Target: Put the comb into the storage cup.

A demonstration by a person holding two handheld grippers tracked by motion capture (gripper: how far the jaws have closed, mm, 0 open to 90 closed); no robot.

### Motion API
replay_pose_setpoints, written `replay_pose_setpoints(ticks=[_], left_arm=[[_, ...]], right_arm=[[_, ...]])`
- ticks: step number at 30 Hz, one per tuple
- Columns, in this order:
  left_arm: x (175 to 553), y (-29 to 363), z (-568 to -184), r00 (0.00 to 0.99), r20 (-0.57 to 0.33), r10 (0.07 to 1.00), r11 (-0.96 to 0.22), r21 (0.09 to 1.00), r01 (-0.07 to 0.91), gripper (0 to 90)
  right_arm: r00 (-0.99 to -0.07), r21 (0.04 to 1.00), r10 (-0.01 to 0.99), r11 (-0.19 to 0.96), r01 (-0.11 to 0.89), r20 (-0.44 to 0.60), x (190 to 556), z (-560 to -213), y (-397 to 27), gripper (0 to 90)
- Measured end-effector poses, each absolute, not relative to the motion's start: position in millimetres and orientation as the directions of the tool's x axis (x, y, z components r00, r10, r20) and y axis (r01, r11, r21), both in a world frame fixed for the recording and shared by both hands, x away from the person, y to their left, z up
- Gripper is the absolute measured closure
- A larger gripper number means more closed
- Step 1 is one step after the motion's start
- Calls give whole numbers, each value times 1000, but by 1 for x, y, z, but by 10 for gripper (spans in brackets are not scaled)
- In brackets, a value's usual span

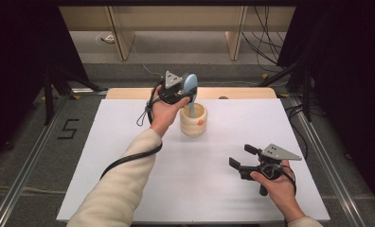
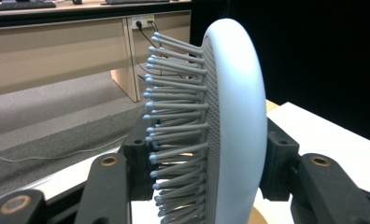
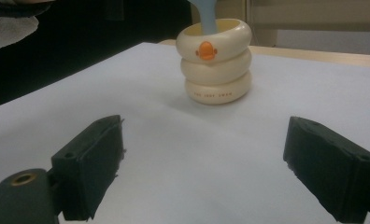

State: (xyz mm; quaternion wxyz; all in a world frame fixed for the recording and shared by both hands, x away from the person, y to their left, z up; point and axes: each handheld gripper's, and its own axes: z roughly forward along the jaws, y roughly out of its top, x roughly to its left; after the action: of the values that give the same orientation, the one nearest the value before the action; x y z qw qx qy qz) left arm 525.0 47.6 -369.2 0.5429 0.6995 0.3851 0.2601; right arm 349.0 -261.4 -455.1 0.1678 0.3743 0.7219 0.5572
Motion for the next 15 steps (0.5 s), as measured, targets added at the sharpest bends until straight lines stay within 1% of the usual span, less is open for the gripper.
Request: replay_pose_setpoints(ticks=[15], left_arm=[[529,51,-385,551,-94,829,-92,949,301,484]], right_arm=[[-665,930,726,102,352,172,349,-456,-262,131]])
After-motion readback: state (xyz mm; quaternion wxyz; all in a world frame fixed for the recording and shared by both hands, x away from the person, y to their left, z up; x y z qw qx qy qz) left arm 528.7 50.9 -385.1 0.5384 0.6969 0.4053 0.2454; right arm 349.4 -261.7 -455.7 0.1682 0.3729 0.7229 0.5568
